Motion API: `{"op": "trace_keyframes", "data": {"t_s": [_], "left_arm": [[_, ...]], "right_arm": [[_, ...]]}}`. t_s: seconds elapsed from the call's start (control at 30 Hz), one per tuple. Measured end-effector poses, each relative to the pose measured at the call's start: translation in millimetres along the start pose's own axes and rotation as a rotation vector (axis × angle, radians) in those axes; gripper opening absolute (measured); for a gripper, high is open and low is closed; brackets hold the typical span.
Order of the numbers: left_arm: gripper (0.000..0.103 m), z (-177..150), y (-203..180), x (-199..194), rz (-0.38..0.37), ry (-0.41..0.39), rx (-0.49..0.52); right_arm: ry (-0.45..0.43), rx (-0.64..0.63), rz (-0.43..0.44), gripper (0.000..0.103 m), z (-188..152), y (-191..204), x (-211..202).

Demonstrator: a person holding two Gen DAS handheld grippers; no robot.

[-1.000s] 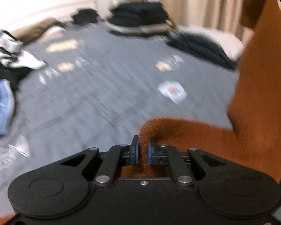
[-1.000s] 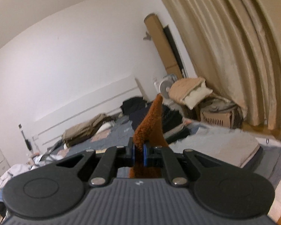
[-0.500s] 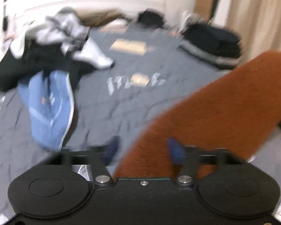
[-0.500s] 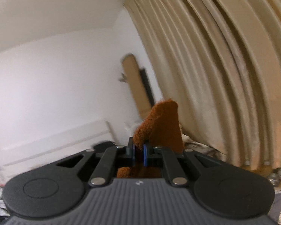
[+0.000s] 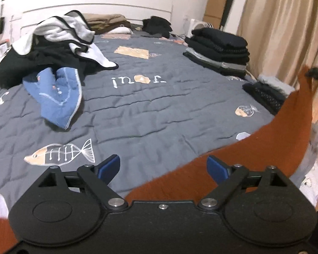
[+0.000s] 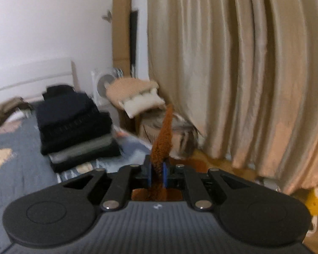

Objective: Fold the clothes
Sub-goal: 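Lower the garment onto the quilt and open both grippers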

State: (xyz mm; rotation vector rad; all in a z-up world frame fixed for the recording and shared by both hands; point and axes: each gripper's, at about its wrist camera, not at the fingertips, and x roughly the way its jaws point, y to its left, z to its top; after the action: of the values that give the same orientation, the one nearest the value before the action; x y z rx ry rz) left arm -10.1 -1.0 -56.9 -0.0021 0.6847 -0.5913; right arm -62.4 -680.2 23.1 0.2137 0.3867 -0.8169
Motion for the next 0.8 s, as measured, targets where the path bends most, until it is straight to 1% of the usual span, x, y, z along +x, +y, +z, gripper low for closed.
{"op": "trace_keyframes", "data": {"t_s": [0.03, 0.13, 0.17, 0.2, 0.27, 0.33, 0.37, 0.4, 0.43, 0.5, 0.57, 0.63, 0.7, 0.73, 0.77, 0.8], "left_arm": [[0.088, -2.4, 1.8, -3.0, -0.002, 0.0, -0.012], [0.088, -10.7, 9.4, -11.4, 0.027, 0.004, -0.043], [0.088, -14.0, 11.7, -14.6, 0.033, 0.004, -0.052], [0.088, -16.7, 14.0, -17.4, 0.035, 0.004, -0.059], [0.088, -21.9, 17.2, -24.9, 0.034, 0.004, -0.064], [0.088, -26.5, 16.6, -33.5, 0.027, -0.007, -0.059], [0.088, -28.4, 17.5, -38.3, 0.027, -0.014, -0.064], [0.088, -30.3, 18.5, -43.1, 0.027, -0.022, -0.07], [0.088, -32.2, 19.6, -47.9, 0.028, -0.03, -0.076], [0.088, -36.1, 21.7, -57.5, 0.029, -0.046, -0.088], [0.088, -43.2, 27.6, -65.2, 0.046, -0.053, -0.135], [0.088, -49.4, 33.1, -72.7, 0.069, -0.061, -0.174], [0.088, -54.2, 38.5, -82.5, 0.101, -0.084, -0.199], [0.088, -56.6, 41.1, -87.4, 0.117, -0.095, -0.211], [0.088, -59.0, 43.8, -92.3, 0.133, -0.106, -0.223], [0.088, -61.2, 48.2, -97.6, 0.153, -0.125, -0.236]], "right_arm": [[0.037, 0.01, -0.001, 0.012, -3.4, -0.8, 1.5], [0.134, 0.043, -0.004, 0.025, -14.1, -5.6, -5.2], [0.151, 0.049, 0.003, 0.03, -17.9, -7.8, -7.9], [0.159, 0.05, 0.011, 0.034, -22.4, -10.1, -13.0], [0.155, 0.043, 0.03, 0.034, -31.9, -15.1, -27.1], [0.176, 0.031, 0.047, 0.031, -40.4, -20.5, -32.9], [0.184, 0.033, 0.05, 0.025, -44.2, -23.0, -35.3], [0.186, 0.041, 0.05, 0.01, -47.4, -25.5, -38.3], [0.188, 0.049, 0.05, 0.004, -50.5, -28.0, -41.3], [0.173, 0.055, 0.052, 0.004, -53.8, -29.6, -49.2], [0.141, 0.049, 0.046, 0.004, -51.6, -28.3, -57.1], [0.137, 0.047, 0.022, 0.005, -46.5, -26.2, -60.2], [0.136, 0.056, -0.002, 0.012, -46.9, -21.9, -67.0], [0.133, 0.061, -0.013, 0.013, -48.0, -19.6, -71.2], [0.126, 0.049, -0.009, 0.018, -50.6, -13.6, -78.6], [0.116, 0.024, 0.009, 0.028, -54.4, -4.5, -88.8]]}}
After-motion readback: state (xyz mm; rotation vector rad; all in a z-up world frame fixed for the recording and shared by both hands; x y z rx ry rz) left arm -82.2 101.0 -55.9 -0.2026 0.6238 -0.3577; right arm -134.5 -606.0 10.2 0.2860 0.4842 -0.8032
